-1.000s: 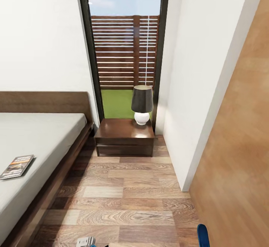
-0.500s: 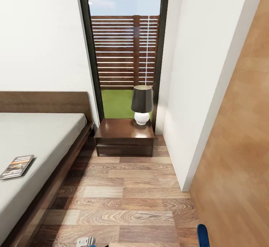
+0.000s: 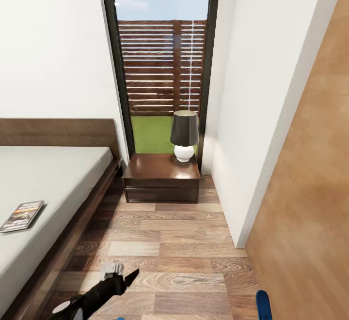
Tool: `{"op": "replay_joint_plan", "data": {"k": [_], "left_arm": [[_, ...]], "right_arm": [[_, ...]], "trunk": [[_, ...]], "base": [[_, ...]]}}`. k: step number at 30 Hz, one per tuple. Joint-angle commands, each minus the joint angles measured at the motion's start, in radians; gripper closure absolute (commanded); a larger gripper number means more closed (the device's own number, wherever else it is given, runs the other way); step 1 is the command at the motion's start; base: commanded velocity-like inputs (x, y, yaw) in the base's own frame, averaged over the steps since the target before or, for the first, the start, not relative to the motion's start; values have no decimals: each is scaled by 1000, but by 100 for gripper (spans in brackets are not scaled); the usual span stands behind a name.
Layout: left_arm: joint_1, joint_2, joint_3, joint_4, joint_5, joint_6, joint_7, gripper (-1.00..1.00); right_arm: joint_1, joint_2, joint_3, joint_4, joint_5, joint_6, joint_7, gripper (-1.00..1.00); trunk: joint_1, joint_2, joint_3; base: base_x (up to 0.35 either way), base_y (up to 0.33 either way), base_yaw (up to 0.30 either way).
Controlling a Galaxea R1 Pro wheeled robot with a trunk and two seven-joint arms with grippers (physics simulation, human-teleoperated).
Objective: In the bedroom, move the book from the bed onto either nightstand, and place the two sandals side by side next to the bed.
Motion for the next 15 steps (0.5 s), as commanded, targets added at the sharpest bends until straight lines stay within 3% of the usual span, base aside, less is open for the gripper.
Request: {"op": "replay_joint_plan", "data": {"k": [1, 5, 10, 12, 15], "left_arm": [[-1, 0, 1, -21, 9, 34, 0, -100], [-4, -1, 1, -141, 7, 177, 17, -100], [-38, -2, 1, -199, 6, 236, 69, -100], [-67, -3, 1, -200, 7, 289, 139, -100], [-107, -6, 0, -200, 15, 392, 300, -100]], "right_arm": [[-1, -1, 7, 0, -11, 4, 1, 100], [-1, -1, 7, 0, -12, 5, 2, 100], [-1, -1, 7, 0, -13, 6, 2, 100], [-1, -1, 7, 0, -14, 6, 2, 100], [-1, -1, 7, 0, -14, 6, 2, 100]], "trunk": [[0, 0, -1], [0, 0, -1], [0, 0, -1], [0, 0, -1], [0, 0, -1]], "base": [[0, 0, 0], [0, 0, 0], [0, 0, 0], [0, 0, 0], [0, 0, 0]]}}
